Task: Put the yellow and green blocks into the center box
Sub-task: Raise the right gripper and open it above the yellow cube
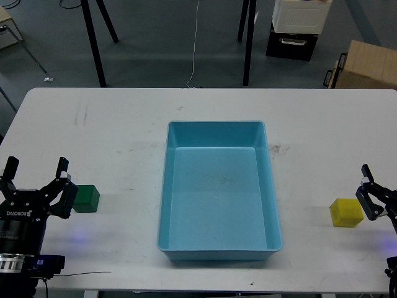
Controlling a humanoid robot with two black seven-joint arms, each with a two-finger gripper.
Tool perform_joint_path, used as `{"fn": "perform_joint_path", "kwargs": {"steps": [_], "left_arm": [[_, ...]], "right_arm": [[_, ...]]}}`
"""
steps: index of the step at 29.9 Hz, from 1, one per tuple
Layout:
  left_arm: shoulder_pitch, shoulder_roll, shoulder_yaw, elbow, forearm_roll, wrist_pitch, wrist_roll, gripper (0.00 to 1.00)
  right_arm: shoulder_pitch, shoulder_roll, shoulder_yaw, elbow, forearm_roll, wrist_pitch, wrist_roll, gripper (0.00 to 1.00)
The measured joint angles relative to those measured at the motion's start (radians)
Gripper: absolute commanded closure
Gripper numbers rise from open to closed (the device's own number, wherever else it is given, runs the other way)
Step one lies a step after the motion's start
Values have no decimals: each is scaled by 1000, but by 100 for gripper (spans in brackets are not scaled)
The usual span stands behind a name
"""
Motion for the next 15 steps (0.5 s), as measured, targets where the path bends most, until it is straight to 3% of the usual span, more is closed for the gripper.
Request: {"fn": "perform_joint_path", "kwargs": {"steps": [6,11,15], "left_arm": [[-7,9,-1,0,0,0,5,0],[-28,16,-1,4,0,0,9,0],[-45,23,-1,7,0,0,8,0]], "right_arm": [[7,-56,-23,9,-15,-55,-17,0],[97,-322,-86,10,-31,-157,-48,0],[255,-536,-161,-1,-38,-228,-102,0]]}}
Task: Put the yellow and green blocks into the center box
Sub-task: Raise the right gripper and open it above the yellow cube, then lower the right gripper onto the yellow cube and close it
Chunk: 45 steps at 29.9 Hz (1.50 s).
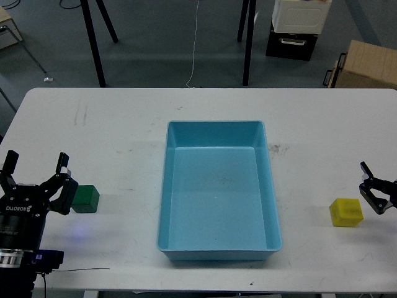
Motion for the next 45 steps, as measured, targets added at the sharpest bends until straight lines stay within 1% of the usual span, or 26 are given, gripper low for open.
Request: {"fn": "perform_joint_path", "kwargs": {"steps": [2,4,7,9,10,13,15,17,20,23,27,29,34,42,45], "left_arm": [[-8,1,1,0,0,0,0,0],[-19,1,1,1,0,0,0,0],[-34,1,2,2,0,0,0,0],[-41,1,2,3,0,0,0,0],[-46,1,2,4,0,0,0,0],[-54,1,3,5,0,0,0,0],[-56,1,3,5,0,0,0,0],[-58,1,3,9,0,0,-1,0],[-65,1,4,24,0,0,-1,0],[-68,0,4,33,0,0,-1,0],[-68,-1,5,34,0,0,-1,0],[-68,-1,5,34,0,0,-1,0],[-67,-5,5,35,0,0,-1,0],[-65,-9,6,49,1,0,-1,0],[-64,-9,7,49,2,0,-1,0]], "right_arm": [[99,-94,-68,-19,-16,-30,-38,0],[204,-170,-156,-37,-51,-57,-63,0],[400,-254,-344,-58,-122,-93,-80,0],[556,-282,-504,-76,-166,-108,-95,0],[633,-287,-585,-91,-189,-111,-109,0],[889,-282,-868,-149,-290,-115,-171,0],[1062,-259,-1077,-190,-384,-115,-209,0],[1207,-225,-1271,-223,-484,-108,-237,0],[1392,-179,-1517,-257,-624,-93,-264,0],[1518,-143,-1683,-263,-725,-41,-278,0],[1584,-121,-1797,-249,-816,65,-282,0],[1586,-115,-1832,-229,-872,90,-283,0],[1557,-82,-1927,-172,-989,99,-284,0],[1515,-52,-1948,-162,-1005,92,-295,0],[1502,-32,-1948,-163,-1006,81,-297,3]]}}
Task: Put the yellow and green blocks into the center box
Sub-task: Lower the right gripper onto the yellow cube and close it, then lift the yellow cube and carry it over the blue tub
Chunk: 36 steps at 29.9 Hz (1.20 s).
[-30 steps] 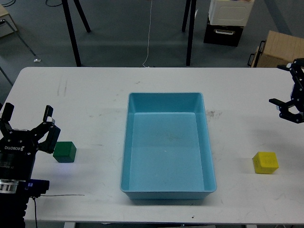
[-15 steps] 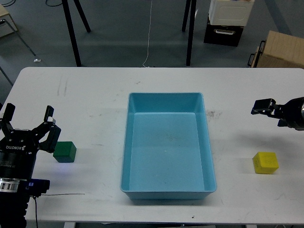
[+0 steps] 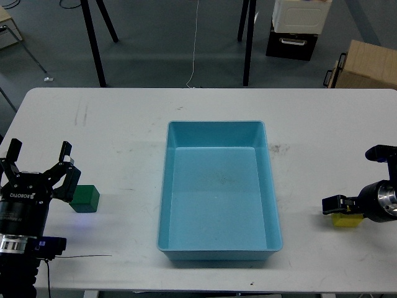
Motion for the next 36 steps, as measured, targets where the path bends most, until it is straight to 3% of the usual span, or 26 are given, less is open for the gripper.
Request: {"fn": "perform_joint_path", "kwargs": {"steps": [2,5,7,9,19,26,29,36], "left_arm": [[0,0,0,2,0,0,0,0],[0,0,0,9,0,0,0,0],[1,-1,0,10,0,0,0,0],[2,-1,0,11,0,0,0,0],[2,-2,26,14,0,0,-2,0],[1,-2,28,14,0,0,-4,0],[1,-3,28,14,0,0,-5,0],[0,-4,28,14,0,0,-6,0]], "right_arm": [[-8,13,0,0,0,-27,0,17],[-20,27,0,6,-1,-56,-3,64],[-22,30,-3,18,-10,-60,-6,85],[-23,30,-6,27,-26,-62,-16,98],[8,-12,7,76,-34,-80,-29,100],[192,-16,55,119,33,-85,-13,100],[289,63,101,102,187,-84,-4,100],[389,443,107,-17,404,-83,-2,99]]}}
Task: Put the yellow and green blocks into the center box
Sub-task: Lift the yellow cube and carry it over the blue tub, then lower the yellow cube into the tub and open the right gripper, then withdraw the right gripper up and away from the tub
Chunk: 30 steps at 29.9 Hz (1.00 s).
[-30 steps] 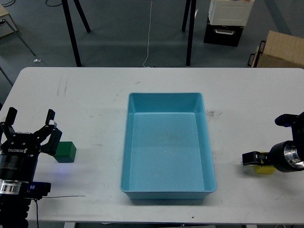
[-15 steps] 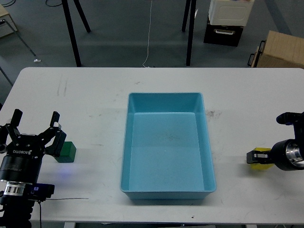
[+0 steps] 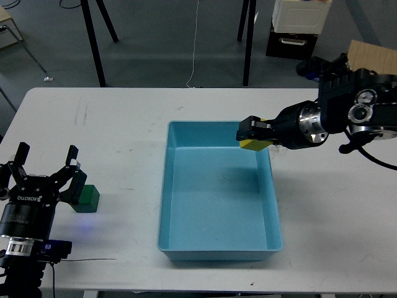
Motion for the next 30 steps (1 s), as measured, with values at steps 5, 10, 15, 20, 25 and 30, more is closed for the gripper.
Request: {"fn": "perform_joint_path", "kwargs": {"steps": [5,10,15,20,25,30], "left_arm": [[0,1,0,0,0,0,-1,0],[1,0,0,4,0,0,-1,0],[0,0,0,7,0,0,-1,0],[-1,0,0,8,0,0,0,0],[-1,0,1,8,2,0,0,0],[-1,0,1,8,2,0,2,0]], "right_arm": [[-70,210,-56,-130,7,-1,-2,99],[-153,338,-112,-203,3,-7,-5,68],[-175,373,-140,-211,3,-65,-4,5],[-172,375,-135,-215,13,-84,-12,0],[-163,360,-110,-221,33,-87,-15,0],[-162,273,27,-286,101,-95,-13,0]]}}
